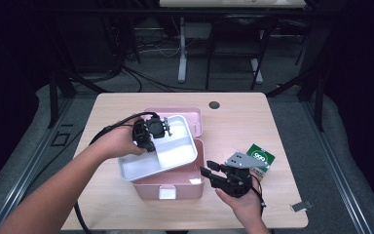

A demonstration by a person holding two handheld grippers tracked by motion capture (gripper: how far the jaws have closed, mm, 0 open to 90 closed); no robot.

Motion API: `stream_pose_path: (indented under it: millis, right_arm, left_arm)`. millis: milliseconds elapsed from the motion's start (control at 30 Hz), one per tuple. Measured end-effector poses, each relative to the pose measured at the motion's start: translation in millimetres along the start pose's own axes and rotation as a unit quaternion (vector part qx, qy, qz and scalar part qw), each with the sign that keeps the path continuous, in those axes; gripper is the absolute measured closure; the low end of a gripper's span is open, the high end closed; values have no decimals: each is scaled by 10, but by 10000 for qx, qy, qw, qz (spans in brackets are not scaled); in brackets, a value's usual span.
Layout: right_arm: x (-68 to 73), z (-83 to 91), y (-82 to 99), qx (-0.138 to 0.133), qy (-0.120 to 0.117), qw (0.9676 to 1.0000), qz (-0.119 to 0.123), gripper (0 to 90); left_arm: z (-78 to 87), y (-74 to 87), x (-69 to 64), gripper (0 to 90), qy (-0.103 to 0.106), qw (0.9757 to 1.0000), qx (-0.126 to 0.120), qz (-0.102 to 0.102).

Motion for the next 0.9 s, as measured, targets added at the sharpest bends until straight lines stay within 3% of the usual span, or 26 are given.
stream_pose_path:
  millis: [100, 200, 300, 467, 567, 700, 900]
  right_arm:
    - [15, -19, 6, -8, -8, 10000, -13, 640]
    - [15, -20, 8, 11, -23, 10000, -19, 640]
    - [12, -31, 12, 44, -27, 10000, -25, 641]
    - [14, -42, 19, 74, -18, 10000, -1, 640]
    - [18, -42, 23, 90, 2, 10000, 3, 640]
    - [1, -18, 11, 85, -11, 10000, -32, 638]
    - [-20, -51, 3, 131, -47, 9999, -18, 634]
  left_arm:
    - [33, 69, 77, 893, 104, 9992, -35, 396]
    - [56, 109, 121, 893, 112, 9987, -36, 500]
    - [107, 186, 201, 893, 151, 9964, -97, 824]
    - [156, 259, 263, 893, 174, 9936, -161, 1101]
    - [192, 333, 334, 894, 161, 9906, -182, 1343]
    - [211, 396, 396, 893, 192, 9881, -152, 1519]
    - [271, 627, 561, 893, 113, 9803, -164, 1966]
Point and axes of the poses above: each handheld gripper's, and its own axes: z roughly backward along the jaws, y roughly out of its underside, x roughly to its left, the point moved 6 cm from there along -z, roughly forward along the jaws, and after that the axes turned 15 degrees about z, right-handed, at the moved point
